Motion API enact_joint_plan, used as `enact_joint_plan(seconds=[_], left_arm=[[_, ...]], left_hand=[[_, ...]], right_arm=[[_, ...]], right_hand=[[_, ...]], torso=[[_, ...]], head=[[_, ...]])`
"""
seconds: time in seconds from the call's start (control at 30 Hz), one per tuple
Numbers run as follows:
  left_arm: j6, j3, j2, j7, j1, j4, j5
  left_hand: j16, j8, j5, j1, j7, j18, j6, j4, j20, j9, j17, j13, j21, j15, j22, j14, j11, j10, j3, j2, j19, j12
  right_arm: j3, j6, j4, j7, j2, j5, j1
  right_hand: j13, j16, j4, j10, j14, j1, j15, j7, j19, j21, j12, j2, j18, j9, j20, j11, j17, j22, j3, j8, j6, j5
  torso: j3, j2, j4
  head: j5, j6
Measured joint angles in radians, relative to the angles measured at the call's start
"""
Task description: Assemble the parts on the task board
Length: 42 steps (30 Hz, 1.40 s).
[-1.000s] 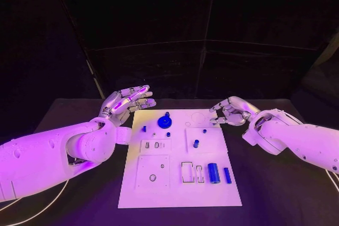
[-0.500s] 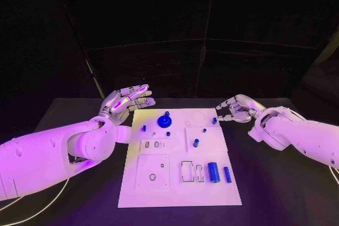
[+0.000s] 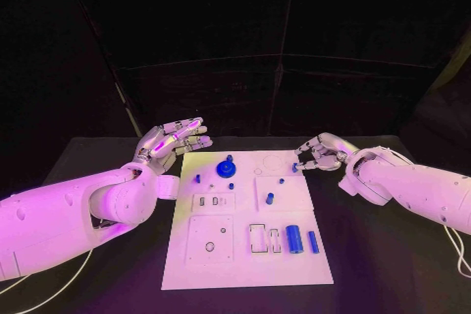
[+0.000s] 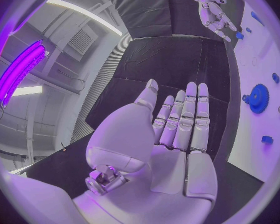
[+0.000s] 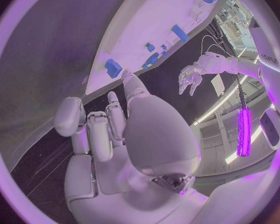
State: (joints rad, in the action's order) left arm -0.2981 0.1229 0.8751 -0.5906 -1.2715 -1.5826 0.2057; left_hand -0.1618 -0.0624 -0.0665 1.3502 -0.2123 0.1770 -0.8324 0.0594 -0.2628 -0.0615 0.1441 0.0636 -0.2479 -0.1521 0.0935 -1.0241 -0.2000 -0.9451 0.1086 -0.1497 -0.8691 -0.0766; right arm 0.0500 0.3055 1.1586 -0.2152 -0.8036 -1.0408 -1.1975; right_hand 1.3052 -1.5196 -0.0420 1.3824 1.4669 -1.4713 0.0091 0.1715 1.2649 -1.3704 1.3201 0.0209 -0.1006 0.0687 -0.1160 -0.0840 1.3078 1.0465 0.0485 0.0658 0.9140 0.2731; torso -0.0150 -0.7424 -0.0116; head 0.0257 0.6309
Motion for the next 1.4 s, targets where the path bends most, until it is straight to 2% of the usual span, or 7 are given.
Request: enact_joint_plan(seconds=[0.27,0.67,0.87,0.97,1.07,1.4], left_arm=[[0.000,0.000,0.000,0.000,0.000,0.002,-0.003],[0.001,0.000,0.000,0.000,0.000,0.006,-0.005],[0.001,0.000,0.000,0.000,0.000,0.006,-0.005],[0.001,0.000,0.000,0.001,0.000,0.006,-0.005],[0.001,0.000,0.000,0.001,0.000,0.007,-0.006],[0.001,0.000,0.000,0.001,0.000,0.008,-0.006]], left_hand=[[0.000,0.000,0.000,0.000,0.000,0.000,0.000,0.000,0.000,0.000,0.000,0.000,0.000,0.000,0.000,0.000,0.000,0.000,0.000,0.000,0.000,0.000],[0.000,0.000,0.000,0.000,0.000,0.000,0.000,0.000,0.000,0.000,0.000,0.000,0.000,0.000,-0.001,0.000,0.000,0.000,0.000,0.000,0.000,0.000],[0.000,0.000,0.000,0.000,0.000,0.000,0.000,0.000,0.000,0.000,0.000,0.000,0.000,0.000,-0.001,0.000,0.000,0.000,0.000,0.000,0.000,0.000],[0.000,0.000,0.000,0.000,0.000,0.000,0.000,0.000,0.000,0.000,0.000,0.000,0.000,0.000,-0.001,0.000,0.000,0.000,0.000,0.000,0.000,0.000],[0.000,0.000,0.000,0.000,0.000,0.000,0.000,0.000,0.000,0.000,0.000,0.000,0.000,0.000,-0.001,0.000,0.000,0.000,0.000,0.000,0.000,0.000],[0.000,0.000,0.000,0.000,0.000,0.000,0.000,0.000,0.000,0.000,0.000,0.000,0.000,0.000,-0.001,0.000,0.000,0.000,0.000,0.000,0.000,0.000]], right_arm=[[0.000,-0.023,-0.011,0.004,0.011,-0.007,0.003],[0.000,-0.048,-0.019,0.009,0.017,-0.010,0.008],[0.000,-0.055,-0.022,0.013,0.019,-0.011,0.009],[0.000,-0.059,-0.024,0.016,0.020,-0.011,0.010],[0.000,-0.062,-0.028,0.019,0.022,-0.012,0.011],[0.000,-0.068,-0.033,0.026,0.026,-0.019,0.015]], right_hand=[[0.002,0.000,0.002,0.000,0.000,0.001,0.000,-0.003,0.000,0.000,0.000,-0.001,0.000,0.003,0.000,0.000,0.000,0.000,-0.002,0.011,0.015,0.000],[0.006,0.000,0.002,0.000,0.000,0.009,0.000,-0.005,0.000,0.000,0.000,-0.009,0.000,0.005,0.000,0.000,0.000,0.000,-0.002,0.016,0.027,0.000],[0.005,0.000,0.005,0.000,0.000,0.015,0.000,-0.010,0.000,0.000,0.001,-0.015,0.000,0.008,0.000,0.000,0.000,0.001,-0.006,0.027,0.047,0.004],[0.005,0.000,0.007,0.002,-0.001,0.015,-0.001,-0.014,0.000,0.000,0.001,-0.021,0.000,0.009,0.000,0.009,0.000,0.002,-0.014,0.032,0.062,0.004],[0.006,0.000,0.011,0.002,0.000,0.013,-0.008,-0.016,0.000,0.000,0.005,-0.030,0.000,0.009,0.000,0.009,0.000,0.003,-0.020,0.033,0.070,0.004],[0.007,0.000,0.015,0.002,0.000,0.005,-0.008,-0.019,0.004,0.000,0.012,-0.037,0.000,0.009,0.004,0.009,0.000,0.004,-0.029,0.033,0.074,0.004]], torso=[[0.0000,0.000,0.0000],[0.0002,0.000,0.0000],[0.0003,0.000,0.0000],[0.0004,0.000,0.0000],[0.0003,0.000,0.0000],[0.0004,0.000,0.0004]], head=[[0.003,0.004],[0.003,0.004],[0.003,0.004],[0.003,0.004],[0.004,0.006],[0.004,0.007]])
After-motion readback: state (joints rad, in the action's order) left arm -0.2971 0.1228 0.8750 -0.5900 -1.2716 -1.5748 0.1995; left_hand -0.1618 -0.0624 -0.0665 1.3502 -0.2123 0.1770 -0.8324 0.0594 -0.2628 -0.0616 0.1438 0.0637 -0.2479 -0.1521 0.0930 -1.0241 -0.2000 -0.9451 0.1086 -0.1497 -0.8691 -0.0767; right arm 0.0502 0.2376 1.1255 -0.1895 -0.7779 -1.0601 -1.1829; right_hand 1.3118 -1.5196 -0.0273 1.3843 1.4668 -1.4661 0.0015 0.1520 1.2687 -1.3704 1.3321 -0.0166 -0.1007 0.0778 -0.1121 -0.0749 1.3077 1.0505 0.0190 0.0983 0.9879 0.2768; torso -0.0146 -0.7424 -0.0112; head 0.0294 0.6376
